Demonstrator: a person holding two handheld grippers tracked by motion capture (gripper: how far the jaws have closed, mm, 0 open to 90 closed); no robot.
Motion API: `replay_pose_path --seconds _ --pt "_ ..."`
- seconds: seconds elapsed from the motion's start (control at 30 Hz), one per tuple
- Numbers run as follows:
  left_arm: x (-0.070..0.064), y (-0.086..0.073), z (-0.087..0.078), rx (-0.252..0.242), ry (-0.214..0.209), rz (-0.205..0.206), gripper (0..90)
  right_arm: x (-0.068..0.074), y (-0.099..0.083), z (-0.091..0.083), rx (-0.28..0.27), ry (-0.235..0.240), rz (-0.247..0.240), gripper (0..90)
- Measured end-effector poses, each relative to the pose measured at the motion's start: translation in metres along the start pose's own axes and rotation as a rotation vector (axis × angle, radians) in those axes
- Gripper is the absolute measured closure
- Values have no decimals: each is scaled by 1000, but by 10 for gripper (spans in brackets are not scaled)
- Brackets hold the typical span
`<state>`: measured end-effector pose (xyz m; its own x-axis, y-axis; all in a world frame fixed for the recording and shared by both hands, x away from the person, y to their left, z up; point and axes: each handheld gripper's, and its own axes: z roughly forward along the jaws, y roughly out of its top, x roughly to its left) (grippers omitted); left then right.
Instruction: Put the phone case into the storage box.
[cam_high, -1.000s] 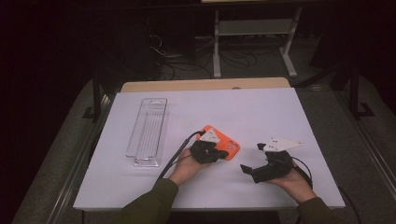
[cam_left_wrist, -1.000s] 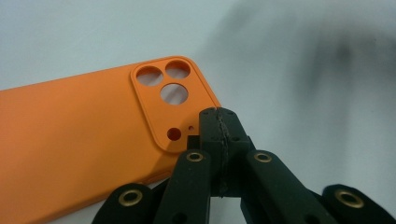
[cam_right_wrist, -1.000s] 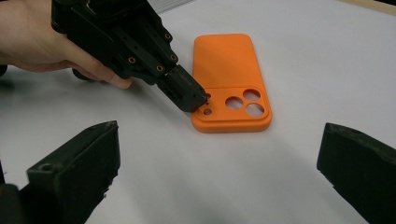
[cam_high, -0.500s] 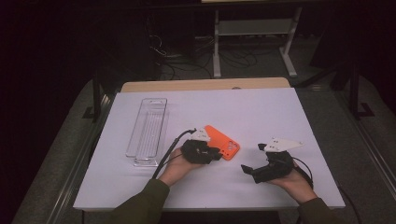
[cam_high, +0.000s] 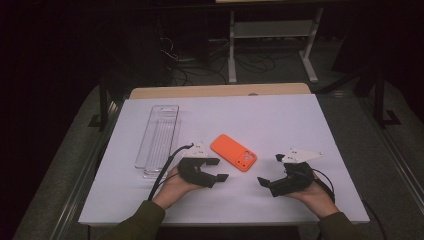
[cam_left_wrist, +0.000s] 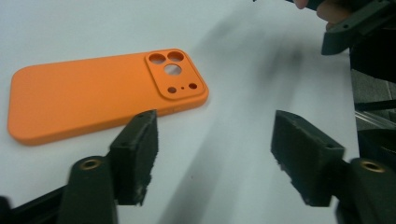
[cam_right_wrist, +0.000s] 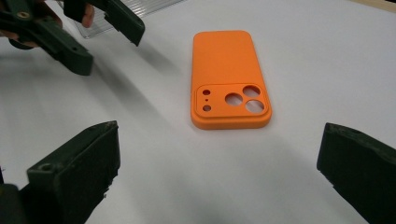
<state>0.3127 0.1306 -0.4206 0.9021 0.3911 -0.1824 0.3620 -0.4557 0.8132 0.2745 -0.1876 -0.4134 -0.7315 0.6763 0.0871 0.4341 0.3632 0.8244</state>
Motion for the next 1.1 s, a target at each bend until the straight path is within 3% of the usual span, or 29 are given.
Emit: replay_pose_path --seconds 0.17,0.2,0.33,0.53,0.7,0.97,1.0,1.1 --pt "-1 -8 -7 -9 29 -3 182 0 0 0 3 0 2 0" --pt "-1 -12 -10 -11 36 0 115 0 0 0 4 1 0 0" --pt "-3 -18 -15 -21 36 11 33 0 -1 1 3 1 -1 0" --pt "-5 -21 -16 -33 27 -9 0 0 -2 2 4 -1 -3 0" --pt "-7 -23 -14 -7 28 4 0 1 -2 4 7 -3 1 0" --pt "-7 -23 -15 1 48 33 0 -1 -2 7 16 4 13 0" --pt "-7 -22 -14 2 48 36 0 0 -1 6 21 2 33 0" --pt "-6 -22 -15 4 55 46 0 -1 0 6 16 -1 23 0"
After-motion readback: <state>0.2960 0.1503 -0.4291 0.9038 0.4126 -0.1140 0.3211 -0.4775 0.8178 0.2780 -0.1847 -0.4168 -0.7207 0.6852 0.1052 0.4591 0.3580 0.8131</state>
